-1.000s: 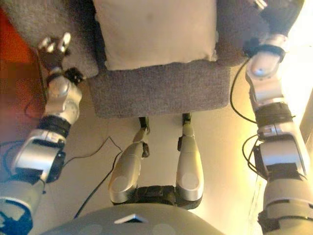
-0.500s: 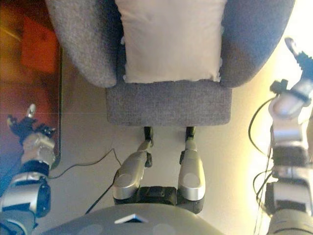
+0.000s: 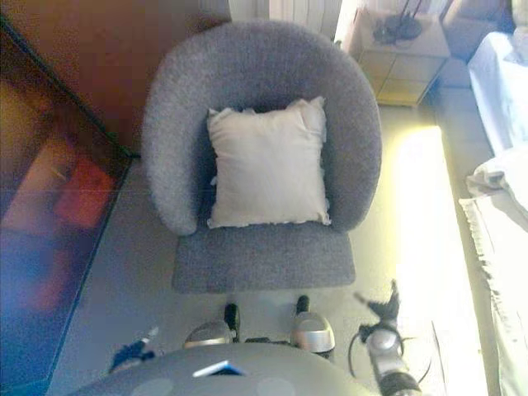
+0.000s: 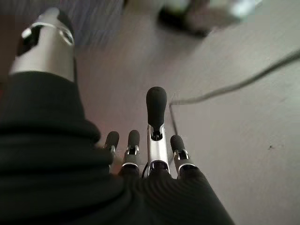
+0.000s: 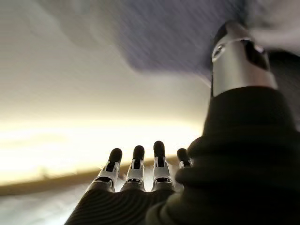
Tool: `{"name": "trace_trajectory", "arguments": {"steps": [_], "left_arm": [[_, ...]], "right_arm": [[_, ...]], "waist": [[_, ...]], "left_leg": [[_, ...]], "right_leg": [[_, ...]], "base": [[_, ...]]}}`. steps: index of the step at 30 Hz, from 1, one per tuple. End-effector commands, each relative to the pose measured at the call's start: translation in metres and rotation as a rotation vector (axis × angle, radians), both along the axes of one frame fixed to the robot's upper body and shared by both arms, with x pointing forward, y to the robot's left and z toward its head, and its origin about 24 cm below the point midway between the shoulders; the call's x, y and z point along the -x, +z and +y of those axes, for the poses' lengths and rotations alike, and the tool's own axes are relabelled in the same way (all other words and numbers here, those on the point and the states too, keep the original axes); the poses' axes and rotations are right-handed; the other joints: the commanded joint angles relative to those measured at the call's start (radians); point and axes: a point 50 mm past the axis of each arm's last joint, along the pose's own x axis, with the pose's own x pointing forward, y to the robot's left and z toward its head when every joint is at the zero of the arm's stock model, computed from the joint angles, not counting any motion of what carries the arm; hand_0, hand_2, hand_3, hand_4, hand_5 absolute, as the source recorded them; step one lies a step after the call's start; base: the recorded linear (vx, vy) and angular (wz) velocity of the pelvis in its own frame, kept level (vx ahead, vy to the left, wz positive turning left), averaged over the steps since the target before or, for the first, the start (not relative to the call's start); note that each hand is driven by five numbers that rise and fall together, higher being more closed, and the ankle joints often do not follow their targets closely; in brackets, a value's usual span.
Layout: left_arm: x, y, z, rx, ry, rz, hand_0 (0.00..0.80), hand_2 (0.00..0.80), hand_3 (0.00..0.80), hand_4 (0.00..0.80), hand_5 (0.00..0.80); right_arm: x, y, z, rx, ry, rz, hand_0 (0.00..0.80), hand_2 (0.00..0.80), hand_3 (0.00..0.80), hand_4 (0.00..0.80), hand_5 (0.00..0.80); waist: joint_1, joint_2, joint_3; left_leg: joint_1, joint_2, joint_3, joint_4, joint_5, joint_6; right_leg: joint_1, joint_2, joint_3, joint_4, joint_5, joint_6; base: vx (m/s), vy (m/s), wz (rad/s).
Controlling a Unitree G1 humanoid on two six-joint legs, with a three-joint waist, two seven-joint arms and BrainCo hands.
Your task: Pick up the cushion and take it to the sofa
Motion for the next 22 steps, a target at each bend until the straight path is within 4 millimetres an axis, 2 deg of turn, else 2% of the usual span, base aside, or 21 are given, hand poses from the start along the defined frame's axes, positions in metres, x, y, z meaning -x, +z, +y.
{"name": "trace_trajectory", "arguments": {"steps": [1,7,22], "left_arm": [[-0.012,0.001,0.008,-0.005,-0.087,-0.004,0.0,0.0,0.0,0.0,0.0],[-0.01,-0.005,-0.011,0.172,-0.15,0.054,0.0,0.0,0.0,0.0,0.0],[-0.02,-0.004,-0.009,0.222,-0.156,0.07,0.0,0.0,0.0,0.0,0.0]], "right_arm": [[-0.014,-0.004,0.008,-0.049,0.012,0.02,0.0,0.0,0.0,0.0,0.0],[0.01,-0.015,0.023,-0.143,-0.008,0.168,0.0,0.0,0.0,0.0,0.0],[0.005,-0.016,0.021,-0.168,0.045,0.173,0.0,0.0,0.0,0.0,0.0]], "waist": [[0.023,-0.043,0.005],[0.024,-0.05,0.003],[0.015,-0.043,0.004]], "left_leg": [[0.04,-0.034,0.028,0.009,-0.082,0.028],[0.064,-0.033,0.026,0.008,-0.094,0.037],[0.08,-0.033,0.029,0.008,-0.105,0.042]], "right_leg": [[0.041,-0.015,-0.006,0.037,-0.076,0.028],[0.063,-0.007,-0.003,0.042,-0.083,0.028],[0.072,0.001,0.019,0.039,-0.089,0.026]], "base": [[0.013,-0.046,0.01],[-0.012,-0.034,-0.01],[-0.022,0.003,-0.03]]}}
